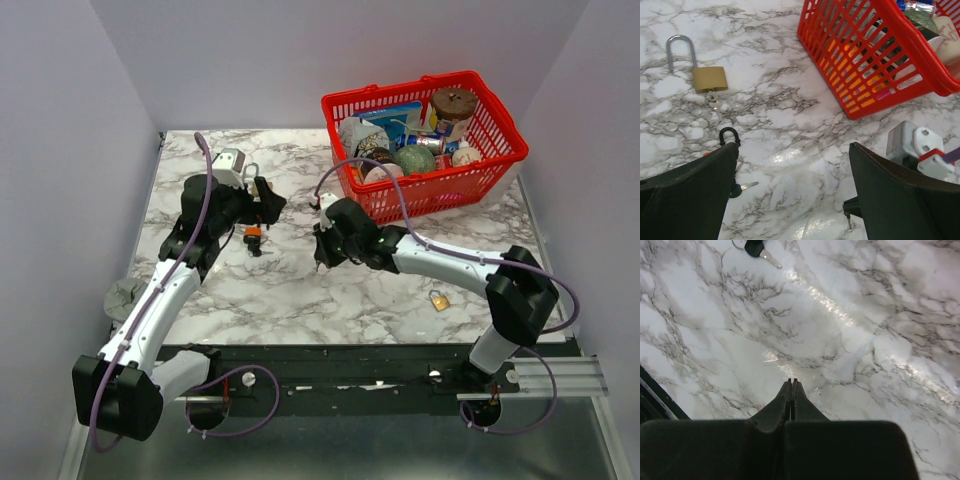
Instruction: Unlock with the key
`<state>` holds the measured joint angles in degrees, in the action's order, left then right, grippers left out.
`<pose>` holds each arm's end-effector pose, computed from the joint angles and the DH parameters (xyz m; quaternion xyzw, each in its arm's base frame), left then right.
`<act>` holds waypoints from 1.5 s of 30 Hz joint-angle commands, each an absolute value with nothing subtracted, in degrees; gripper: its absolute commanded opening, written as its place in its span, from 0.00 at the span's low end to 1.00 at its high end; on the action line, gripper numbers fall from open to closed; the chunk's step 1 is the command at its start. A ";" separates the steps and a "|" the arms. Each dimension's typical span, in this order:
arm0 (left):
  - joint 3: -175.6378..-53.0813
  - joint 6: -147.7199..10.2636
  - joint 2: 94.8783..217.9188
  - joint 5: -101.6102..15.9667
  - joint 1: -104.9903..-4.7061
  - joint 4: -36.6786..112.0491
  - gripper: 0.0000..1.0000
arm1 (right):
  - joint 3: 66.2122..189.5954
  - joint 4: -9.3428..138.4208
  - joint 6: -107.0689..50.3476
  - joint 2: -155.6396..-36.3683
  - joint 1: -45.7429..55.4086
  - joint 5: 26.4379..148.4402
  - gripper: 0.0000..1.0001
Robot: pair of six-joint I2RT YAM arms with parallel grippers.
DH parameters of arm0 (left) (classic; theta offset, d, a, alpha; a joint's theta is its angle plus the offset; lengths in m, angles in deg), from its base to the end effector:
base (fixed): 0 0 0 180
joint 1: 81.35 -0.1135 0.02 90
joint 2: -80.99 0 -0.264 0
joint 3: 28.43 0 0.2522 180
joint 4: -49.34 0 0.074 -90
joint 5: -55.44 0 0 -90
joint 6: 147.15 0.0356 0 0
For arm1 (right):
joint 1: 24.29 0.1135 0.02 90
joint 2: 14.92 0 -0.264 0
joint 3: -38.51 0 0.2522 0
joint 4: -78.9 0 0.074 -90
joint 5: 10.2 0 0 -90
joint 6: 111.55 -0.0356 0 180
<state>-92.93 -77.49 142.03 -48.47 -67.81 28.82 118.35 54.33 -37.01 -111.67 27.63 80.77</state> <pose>0.2388 -0.0663 0.3279 0.0245 0.8011 -0.2651 0.5361 0.2305 0.2951 0.2297 -0.2885 0.8648 0.2343 0.3376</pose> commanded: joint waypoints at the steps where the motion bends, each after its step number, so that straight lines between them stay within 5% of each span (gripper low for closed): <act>1: -91.41 -76.13 141.73 -58.45 -66.15 34.26 0.98 | 116.35 53.36 -37.80 -107.05 24.93 79.35 0.01; 18: -92.02 -75.95 151.30 -70.41 -54.63 36.81 0.95 | 112.83 57.05 -44.04 -95.35 16.84 86.21 0.01; 23: -92.38 -77.27 154.20 -73.23 -53.75 37.69 0.81 | 111.95 57.49 -44.48 -94.47 16.66 86.65 0.01; 45: -91.50 -88.35 162.38 -78.24 -52.78 46.30 0.48 | 110.54 60.65 -45.63 -94.55 16.66 89.73 0.01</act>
<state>-90.90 -86.16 161.50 -75.64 -53.23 42.70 111.32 58.68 -44.99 -95.28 16.87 88.38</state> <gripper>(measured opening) 0.512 0.013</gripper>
